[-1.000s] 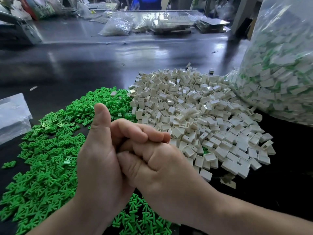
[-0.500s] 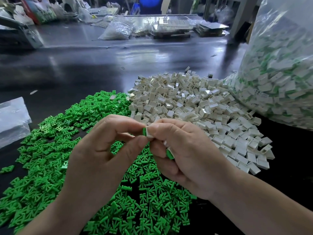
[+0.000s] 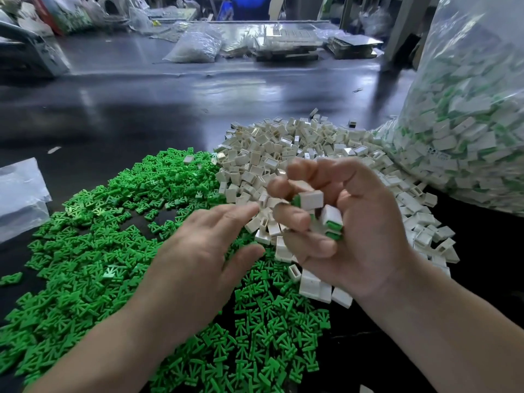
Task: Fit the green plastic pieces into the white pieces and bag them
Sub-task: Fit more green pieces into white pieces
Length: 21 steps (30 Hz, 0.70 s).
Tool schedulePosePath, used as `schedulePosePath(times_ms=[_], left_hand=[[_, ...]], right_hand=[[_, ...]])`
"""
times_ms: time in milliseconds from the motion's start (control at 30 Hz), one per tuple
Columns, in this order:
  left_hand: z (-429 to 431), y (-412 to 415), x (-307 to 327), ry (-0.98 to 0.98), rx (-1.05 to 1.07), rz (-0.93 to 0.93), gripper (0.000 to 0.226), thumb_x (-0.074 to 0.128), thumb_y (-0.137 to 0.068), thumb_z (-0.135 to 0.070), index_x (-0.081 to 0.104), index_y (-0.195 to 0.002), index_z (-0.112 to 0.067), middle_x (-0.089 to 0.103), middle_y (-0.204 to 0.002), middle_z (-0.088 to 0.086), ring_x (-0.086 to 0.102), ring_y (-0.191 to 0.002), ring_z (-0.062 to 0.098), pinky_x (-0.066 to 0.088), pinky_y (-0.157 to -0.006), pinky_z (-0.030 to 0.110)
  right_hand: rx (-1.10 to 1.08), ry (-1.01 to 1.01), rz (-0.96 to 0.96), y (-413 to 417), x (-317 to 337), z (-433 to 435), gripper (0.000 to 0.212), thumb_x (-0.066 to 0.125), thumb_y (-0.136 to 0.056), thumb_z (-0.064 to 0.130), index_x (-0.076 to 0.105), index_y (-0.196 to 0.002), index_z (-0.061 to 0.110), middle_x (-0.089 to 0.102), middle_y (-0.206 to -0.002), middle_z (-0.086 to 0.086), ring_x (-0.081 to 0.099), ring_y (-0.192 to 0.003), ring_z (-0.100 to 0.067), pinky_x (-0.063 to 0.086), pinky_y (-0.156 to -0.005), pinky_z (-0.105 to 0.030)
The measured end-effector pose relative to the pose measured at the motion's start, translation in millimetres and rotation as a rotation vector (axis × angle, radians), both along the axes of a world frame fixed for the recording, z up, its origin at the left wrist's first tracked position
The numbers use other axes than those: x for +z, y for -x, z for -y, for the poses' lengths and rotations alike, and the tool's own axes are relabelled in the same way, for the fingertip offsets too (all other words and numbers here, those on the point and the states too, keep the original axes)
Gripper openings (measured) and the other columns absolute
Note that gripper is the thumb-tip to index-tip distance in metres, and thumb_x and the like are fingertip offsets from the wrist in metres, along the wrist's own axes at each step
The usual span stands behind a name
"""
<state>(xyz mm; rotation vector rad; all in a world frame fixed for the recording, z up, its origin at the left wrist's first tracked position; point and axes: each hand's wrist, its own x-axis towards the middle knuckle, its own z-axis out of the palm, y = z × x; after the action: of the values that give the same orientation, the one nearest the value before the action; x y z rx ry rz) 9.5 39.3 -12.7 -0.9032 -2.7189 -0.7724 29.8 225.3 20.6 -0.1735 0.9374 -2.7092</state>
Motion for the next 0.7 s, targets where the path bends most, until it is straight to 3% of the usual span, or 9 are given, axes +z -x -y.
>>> schedulePosePath(times_ms=[67, 200, 400, 567, 700], left_hand=[[-2, 4, -4, 0.208, -0.025, -0.029, 0.06, 0.036, -0.089, -0.06, 0.043, -0.144, -0.038, 0.044, -0.145, -0.017, 0.041, -0.129, 0.012, 0.034, -0.103, 0.031], [-7, 7, -4, 0.35, -0.079, -0.134, 0.05, 0.051, -0.091, -0.044, 0.058, -0.135, -0.024, 0.06, -0.134, 0.004, 0.056, -0.112, 0.03, 0.049, -0.091, 0.047], [-5, 11, -8, 0.216, -0.151, -0.224, 0.023, 0.064, -0.09, -0.032, 0.07, -0.11, -0.023, 0.065, -0.115, -0.005, 0.057, -0.098, 0.022, 0.051, -0.081, 0.045], [-11, 10, -12, 0.255, -0.15, -0.215, 0.033, 0.066, -0.09, -0.027, 0.067, -0.122, -0.021, 0.065, -0.122, 0.003, 0.057, -0.101, 0.029, 0.051, -0.081, 0.048], [-10, 11, -8, 0.202, -0.133, -0.192, 0.015, 0.065, -0.09, -0.03, 0.071, -0.101, -0.022, 0.065, -0.102, -0.001, 0.055, -0.091, 0.024, 0.049, -0.076, 0.045]], right_hand=[[-0.041, -0.025, 0.035, 1, 1, -3, 0.019, 0.067, -0.073, 0.02, 0.054, -0.086, 0.014, 0.059, -0.08, -0.006, 0.053, -0.048, -0.01, 0.036, -0.029, -0.016], [-0.076, -0.145, 0.107, 4, -2, -5, 0.01, 0.06, -0.083, 0.015, 0.05, -0.085, 0.016, 0.054, -0.07, 0.001, 0.045, -0.043, -0.004, 0.031, -0.029, -0.014], [-0.13, -0.319, 0.156, 7, -7, -7, 0.014, 0.053, -0.097, 0.012, 0.051, -0.083, 0.014, 0.051, -0.067, 0.001, 0.04, -0.04, -0.004, 0.028, -0.03, -0.015], [-0.129, -0.357, 0.13, 7, -9, -7, 0.016, 0.054, -0.097, 0.012, 0.053, -0.081, 0.013, 0.051, -0.067, 0.0, 0.041, -0.041, -0.005, 0.029, -0.031, -0.016], [-0.155, -0.396, 0.13, 7, -11, -5, 0.014, 0.058, -0.095, 0.011, 0.056, -0.082, 0.013, 0.053, -0.067, -0.001, 0.042, -0.042, -0.007, 0.029, -0.031, -0.016]])
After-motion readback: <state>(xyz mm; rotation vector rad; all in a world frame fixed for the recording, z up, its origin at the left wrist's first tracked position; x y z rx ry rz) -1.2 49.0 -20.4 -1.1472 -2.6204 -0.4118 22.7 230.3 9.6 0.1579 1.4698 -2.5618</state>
